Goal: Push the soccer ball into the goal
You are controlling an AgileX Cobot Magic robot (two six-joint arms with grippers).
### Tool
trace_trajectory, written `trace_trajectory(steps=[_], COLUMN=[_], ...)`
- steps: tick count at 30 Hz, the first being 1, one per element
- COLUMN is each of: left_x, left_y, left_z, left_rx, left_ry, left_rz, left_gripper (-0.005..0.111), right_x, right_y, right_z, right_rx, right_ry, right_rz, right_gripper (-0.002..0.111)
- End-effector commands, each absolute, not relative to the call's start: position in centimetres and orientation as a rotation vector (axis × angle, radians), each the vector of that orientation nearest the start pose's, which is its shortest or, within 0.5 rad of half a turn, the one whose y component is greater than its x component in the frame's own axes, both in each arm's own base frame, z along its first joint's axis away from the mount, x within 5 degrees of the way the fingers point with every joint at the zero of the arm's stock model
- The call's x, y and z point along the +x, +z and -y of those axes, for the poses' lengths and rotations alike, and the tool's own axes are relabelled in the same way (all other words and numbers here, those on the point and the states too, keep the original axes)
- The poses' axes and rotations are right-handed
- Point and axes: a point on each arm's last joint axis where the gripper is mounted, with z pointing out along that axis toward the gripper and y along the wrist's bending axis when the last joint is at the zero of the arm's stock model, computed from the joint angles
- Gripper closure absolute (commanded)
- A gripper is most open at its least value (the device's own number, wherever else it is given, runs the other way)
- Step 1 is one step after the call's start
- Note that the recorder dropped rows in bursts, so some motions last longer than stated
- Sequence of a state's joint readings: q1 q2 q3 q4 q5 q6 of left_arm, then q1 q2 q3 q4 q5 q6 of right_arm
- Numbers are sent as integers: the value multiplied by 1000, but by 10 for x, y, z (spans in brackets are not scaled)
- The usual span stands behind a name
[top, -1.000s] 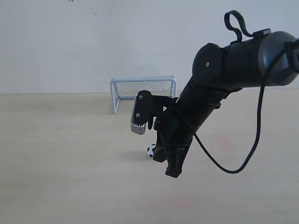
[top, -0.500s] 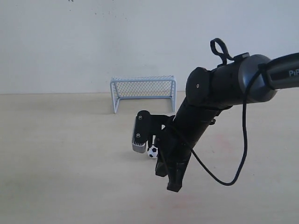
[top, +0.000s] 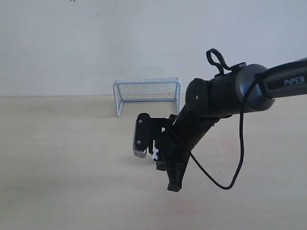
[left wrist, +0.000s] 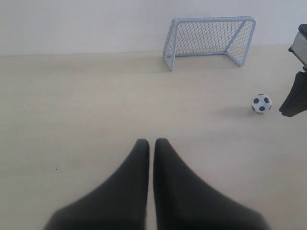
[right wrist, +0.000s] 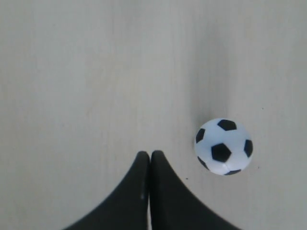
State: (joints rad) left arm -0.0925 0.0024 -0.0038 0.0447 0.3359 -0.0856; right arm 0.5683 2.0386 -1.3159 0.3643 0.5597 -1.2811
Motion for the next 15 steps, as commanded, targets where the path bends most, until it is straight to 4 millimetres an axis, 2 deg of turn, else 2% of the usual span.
trace_trajectory(steps=[1, 15], left_x=[54, 54], left_y=[183, 183], left_z=[4, 4], left_rx=[31, 31], left_ry=[-82, -82], left_rz=[-1814, -1814], left_gripper=[102, 102], right_x=[340, 340], right_y=[148, 148], right_z=[-237, -238], right_rx=[-1914, -1900], right_ry=[131, 149], right_rz=[-1889, -1899], right_gripper=[109, 109])
